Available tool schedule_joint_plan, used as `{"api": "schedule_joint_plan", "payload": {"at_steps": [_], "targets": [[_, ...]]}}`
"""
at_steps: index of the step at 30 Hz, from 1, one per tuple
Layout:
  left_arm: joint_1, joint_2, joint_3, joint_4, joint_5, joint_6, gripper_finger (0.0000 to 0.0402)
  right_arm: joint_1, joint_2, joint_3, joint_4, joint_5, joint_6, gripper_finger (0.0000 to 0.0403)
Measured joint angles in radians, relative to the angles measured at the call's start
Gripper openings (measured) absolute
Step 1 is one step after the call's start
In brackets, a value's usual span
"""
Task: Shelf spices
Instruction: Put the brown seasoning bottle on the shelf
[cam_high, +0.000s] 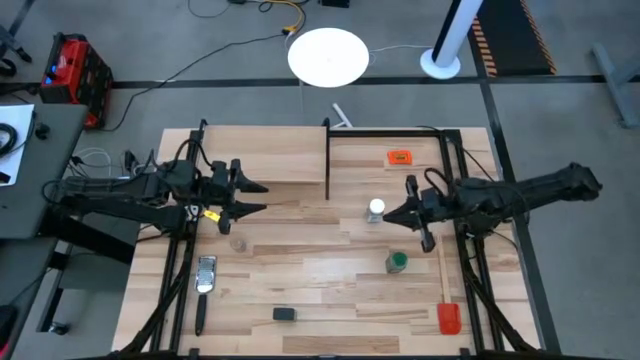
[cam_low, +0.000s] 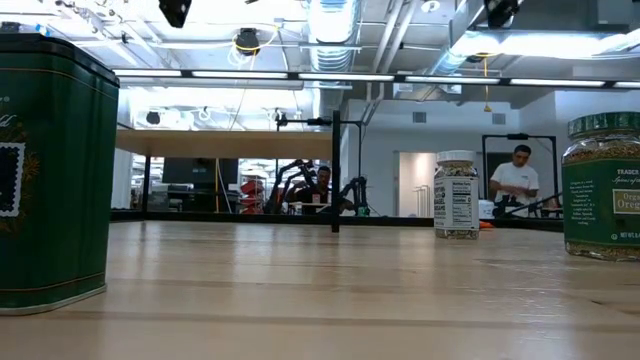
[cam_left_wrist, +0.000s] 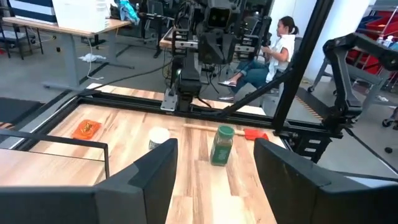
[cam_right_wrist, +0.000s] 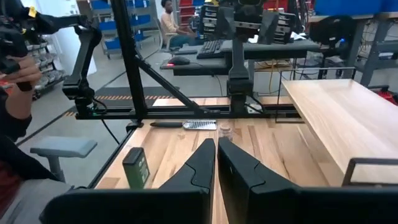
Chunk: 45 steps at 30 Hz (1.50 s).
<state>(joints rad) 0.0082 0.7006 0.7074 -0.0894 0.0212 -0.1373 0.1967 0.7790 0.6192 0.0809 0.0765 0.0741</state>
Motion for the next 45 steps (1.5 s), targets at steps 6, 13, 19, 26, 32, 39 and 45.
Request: {"api": "schedule_joint_plan", "payload": {"at_steps": [6,13,19,26,32,39,45], "targets": [[-0.006,0.001,-0.007,-0.024,0.027,-0.033,0.0205,0.000,0.083,0.032,0.006,0.000,0.012,0.0026],[-0.074,0.006,-0.010,-0.059,0.086,0.059,0.0205,-0.012,0.146,0.032,0.012,0.001,-0.045,0.0026],[-0.160,0.006,-0.010,-0.052,0.088,0.147,0.0205,0.001,0.196,0.032,0.011,0.001,-0.045,0.0026],[-0.185,0.006,-0.010,-0.050,0.086,0.218,0.0205,0.039,0.235,0.032,0.010,0.002,-0.029,0.0026],[-0.185,0.006,-0.010,-0.049,0.059,0.172,0.0205,0.060,0.241,0.032,0.011,0.001,-0.022,0.0026],[-0.184,0.006,-0.010,-0.052,0.006,0.085,0.0205,0.052,0.234,0.033,0.021,0.002,-0.022,0.0026],[-0.184,0.006,-0.010,-0.045,0.000,0.184,0.0205,0.051,0.234,0.033,0.017,0.002,-0.021,0.0026]]}}
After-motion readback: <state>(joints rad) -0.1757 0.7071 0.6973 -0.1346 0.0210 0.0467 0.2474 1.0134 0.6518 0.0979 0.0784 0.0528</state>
